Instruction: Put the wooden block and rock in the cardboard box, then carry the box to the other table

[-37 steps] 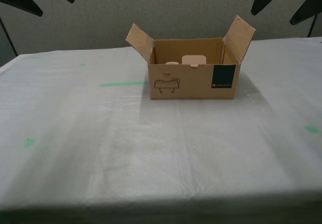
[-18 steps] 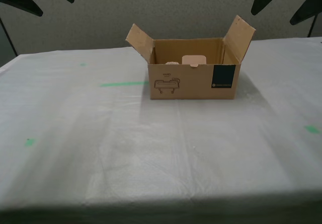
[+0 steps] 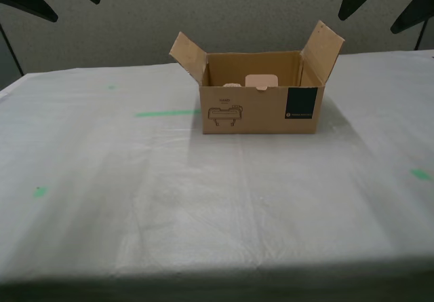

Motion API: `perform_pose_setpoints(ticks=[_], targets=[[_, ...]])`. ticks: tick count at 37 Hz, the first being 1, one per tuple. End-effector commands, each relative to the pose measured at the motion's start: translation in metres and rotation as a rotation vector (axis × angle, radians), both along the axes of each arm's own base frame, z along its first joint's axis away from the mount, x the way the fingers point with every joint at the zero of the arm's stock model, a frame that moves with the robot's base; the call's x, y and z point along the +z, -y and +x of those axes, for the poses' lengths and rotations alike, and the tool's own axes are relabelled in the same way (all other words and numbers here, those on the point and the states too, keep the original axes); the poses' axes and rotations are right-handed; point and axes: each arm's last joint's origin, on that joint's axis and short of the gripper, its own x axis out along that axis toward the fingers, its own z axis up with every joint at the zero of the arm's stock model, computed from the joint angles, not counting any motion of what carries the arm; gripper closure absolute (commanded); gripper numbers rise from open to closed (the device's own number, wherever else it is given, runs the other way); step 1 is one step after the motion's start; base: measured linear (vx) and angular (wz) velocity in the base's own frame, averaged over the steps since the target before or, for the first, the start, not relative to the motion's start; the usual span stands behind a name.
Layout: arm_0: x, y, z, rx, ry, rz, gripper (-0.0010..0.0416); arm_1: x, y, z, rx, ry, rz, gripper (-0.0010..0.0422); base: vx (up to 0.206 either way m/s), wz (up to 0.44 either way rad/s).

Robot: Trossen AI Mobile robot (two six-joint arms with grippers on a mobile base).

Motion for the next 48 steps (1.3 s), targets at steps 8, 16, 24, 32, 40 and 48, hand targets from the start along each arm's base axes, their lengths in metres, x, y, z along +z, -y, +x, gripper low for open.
perform_pose_setpoints(ticks=[8, 16, 24, 32, 40, 48], targets=[[0.0000, -0.0001, 0.0002, -0.001, -0.001, 0.004, 0.0007, 0.0000, 0.0001, 0.0000, -0.001, 0.000, -0.002, 0.0073, 0.000, 0.000], [0.0000, -0.0001, 0.0002, -0.001, -0.001, 0.004, 0.0007, 0.0001, 0.0001, 0.0000, -0.001, 0.000, -0.002, 0.0073, 0.000, 0.000], [0.0000, -0.0001, 0.0002, -0.001, -0.001, 0.004, 0.0007, 0.0001, 0.0000, -0.0001, -0.001, 0.000, -0.002, 0.0073, 0.000, 0.000], [0.0000, -0.0001, 0.0002, -0.001, -0.001, 0.004, 0.0007, 0.0000, 0.0001, 0.0000, -0.001, 0.000, -0.002, 0.0073, 0.000, 0.000], [0.0000, -0.0001, 0.0002, -0.001, -0.001, 0.004, 0.0007, 0.0000, 0.0001, 0.0000, -0.001, -0.001, -0.002, 0.0073, 0.000, 0.000], [0.0000, -0.0001, 0.0002, -0.001, -0.001, 0.004, 0.0007, 0.0000, 0.0001, 0.0000, -0.001, -0.001, -0.002, 0.0073, 0.000, 0.000]])
